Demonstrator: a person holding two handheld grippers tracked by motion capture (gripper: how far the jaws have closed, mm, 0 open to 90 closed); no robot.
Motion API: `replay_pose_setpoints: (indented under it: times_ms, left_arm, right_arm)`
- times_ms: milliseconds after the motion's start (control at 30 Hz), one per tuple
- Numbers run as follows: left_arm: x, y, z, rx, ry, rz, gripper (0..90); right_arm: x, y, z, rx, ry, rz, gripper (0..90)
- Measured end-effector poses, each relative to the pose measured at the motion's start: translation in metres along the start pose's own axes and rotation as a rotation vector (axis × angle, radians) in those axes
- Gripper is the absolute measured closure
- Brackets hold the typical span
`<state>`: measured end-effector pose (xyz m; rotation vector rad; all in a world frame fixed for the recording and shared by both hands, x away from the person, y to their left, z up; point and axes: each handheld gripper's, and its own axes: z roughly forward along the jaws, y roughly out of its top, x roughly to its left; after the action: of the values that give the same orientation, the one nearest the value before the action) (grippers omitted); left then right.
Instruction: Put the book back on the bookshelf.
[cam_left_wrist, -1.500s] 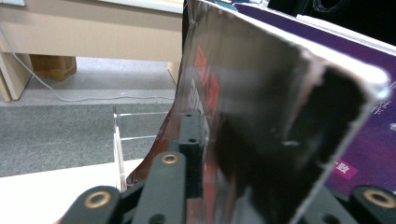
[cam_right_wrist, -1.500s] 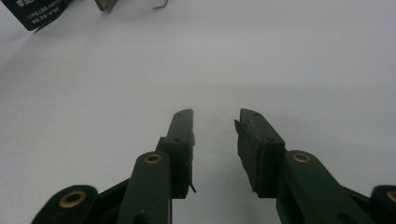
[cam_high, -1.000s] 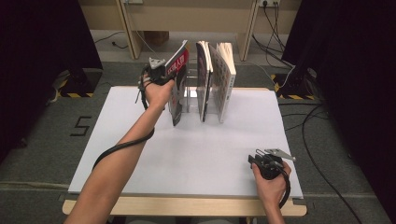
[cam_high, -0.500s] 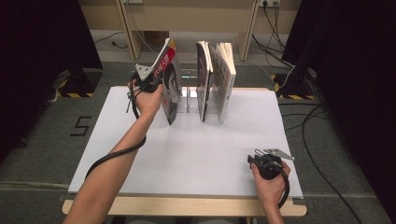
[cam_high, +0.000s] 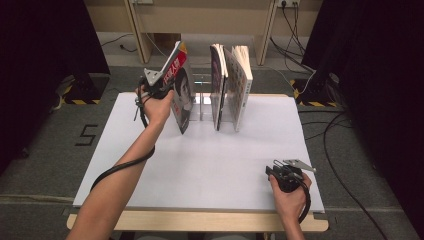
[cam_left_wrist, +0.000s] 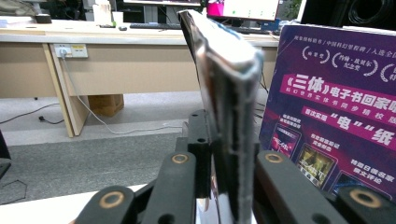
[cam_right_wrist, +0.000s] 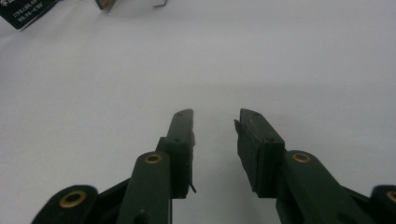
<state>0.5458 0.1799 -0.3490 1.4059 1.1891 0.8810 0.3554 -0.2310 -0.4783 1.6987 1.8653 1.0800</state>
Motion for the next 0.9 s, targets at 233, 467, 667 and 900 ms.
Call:
replay_pose_setpoints:
  times_ms: [233,467,667,900]
  left_arm:
    - [0.0002,-0.001,0.0005,0.005,-0.013,-0.028,74.0]
    - [-0.0001,-0.0017,0.001,0.01,-0.024,-0.046,69.3]
    - [0.0,-0.0034,0.0006,0.022,-0.031,-0.057,64.2]
    - [0.0011,-0.0027,0.0,0.024,-0.025,-0.066,61.0]
  right_arm:
    - [0.0,-0.0001,-0.0002,0.001,-0.001,-0.001,66.0]
    - [-0.0002,0.0001,-0.0003,-0.001,0.001,0.001,66.1]
    - [0.0,0.0001,-0.0003,-0.002,0.001,0.002,66.1]
    - [0.0007,0.0002,-0.0004,-0.003,0.001,0.007,66.1]
